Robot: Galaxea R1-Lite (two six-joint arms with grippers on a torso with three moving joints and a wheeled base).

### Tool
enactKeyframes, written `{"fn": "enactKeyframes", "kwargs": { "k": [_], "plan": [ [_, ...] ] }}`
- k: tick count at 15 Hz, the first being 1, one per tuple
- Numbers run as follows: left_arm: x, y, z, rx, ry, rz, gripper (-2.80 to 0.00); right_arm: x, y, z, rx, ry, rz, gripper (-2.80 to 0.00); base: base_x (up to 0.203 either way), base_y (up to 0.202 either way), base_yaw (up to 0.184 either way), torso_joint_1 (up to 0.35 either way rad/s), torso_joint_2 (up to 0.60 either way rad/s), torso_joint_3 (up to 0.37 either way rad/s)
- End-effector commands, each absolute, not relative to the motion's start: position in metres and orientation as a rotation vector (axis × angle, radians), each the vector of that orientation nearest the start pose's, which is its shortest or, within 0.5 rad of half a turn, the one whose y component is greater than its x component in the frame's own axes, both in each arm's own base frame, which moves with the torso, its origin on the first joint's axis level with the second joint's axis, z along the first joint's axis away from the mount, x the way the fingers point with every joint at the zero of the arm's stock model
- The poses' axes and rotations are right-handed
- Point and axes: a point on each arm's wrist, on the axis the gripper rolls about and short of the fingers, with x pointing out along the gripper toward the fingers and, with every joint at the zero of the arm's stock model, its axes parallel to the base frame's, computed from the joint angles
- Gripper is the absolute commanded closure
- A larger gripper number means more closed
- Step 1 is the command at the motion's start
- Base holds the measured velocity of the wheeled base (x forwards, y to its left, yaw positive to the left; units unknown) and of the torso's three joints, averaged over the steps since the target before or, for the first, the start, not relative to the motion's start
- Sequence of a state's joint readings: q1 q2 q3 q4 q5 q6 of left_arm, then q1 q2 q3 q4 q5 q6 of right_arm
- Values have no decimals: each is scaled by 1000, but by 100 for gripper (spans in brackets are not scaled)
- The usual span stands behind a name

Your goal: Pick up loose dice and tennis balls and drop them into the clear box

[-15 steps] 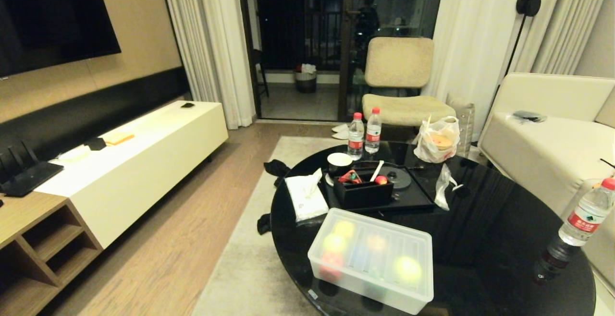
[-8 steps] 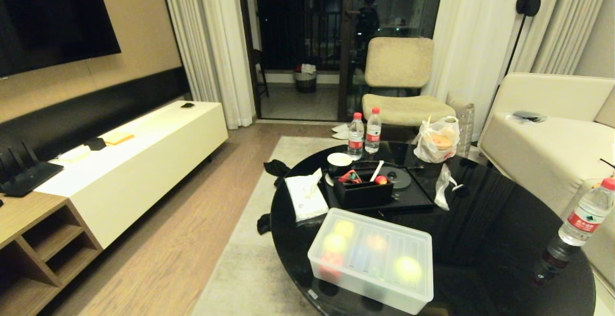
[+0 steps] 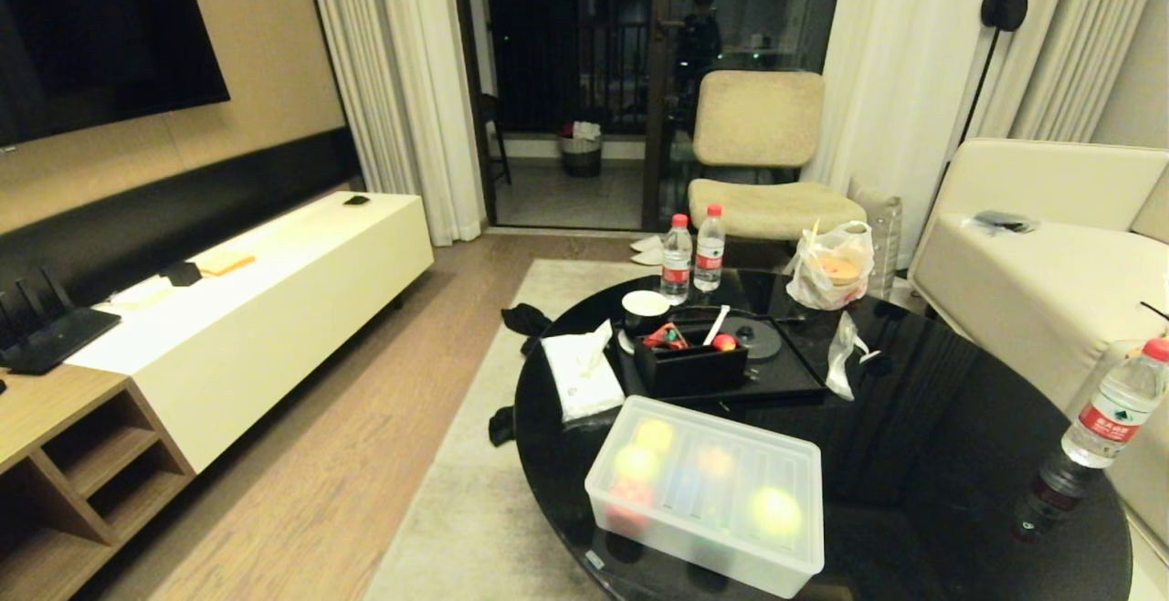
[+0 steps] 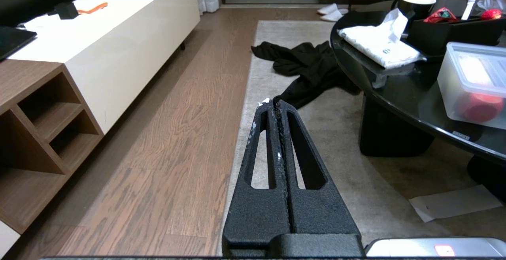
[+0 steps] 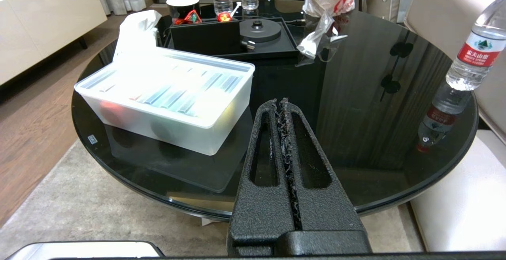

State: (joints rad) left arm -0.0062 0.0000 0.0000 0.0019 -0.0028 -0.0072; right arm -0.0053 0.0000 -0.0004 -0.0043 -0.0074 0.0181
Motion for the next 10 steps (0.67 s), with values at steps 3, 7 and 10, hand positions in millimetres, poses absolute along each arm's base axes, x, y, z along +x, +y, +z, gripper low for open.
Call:
{"fn": "enactKeyframes", "kwargs": {
  "k": [3, 7, 10],
  "plan": [
    [-23, 0, 75, -8, 2, -9, 0, -23, 0, 76, 18, -5, -14, 0, 0, 0, 0, 0, 0, 0],
    [-23, 0, 75, -8, 2, -9, 0, -23, 0, 76, 18, -5, -14, 0, 0, 0, 0, 0, 0, 0],
    [-23, 0, 75, -8, 2, -9, 0, -23, 0, 76, 18, -5, -13, 0, 0, 0, 0, 0, 0, 0]
  ]
}}
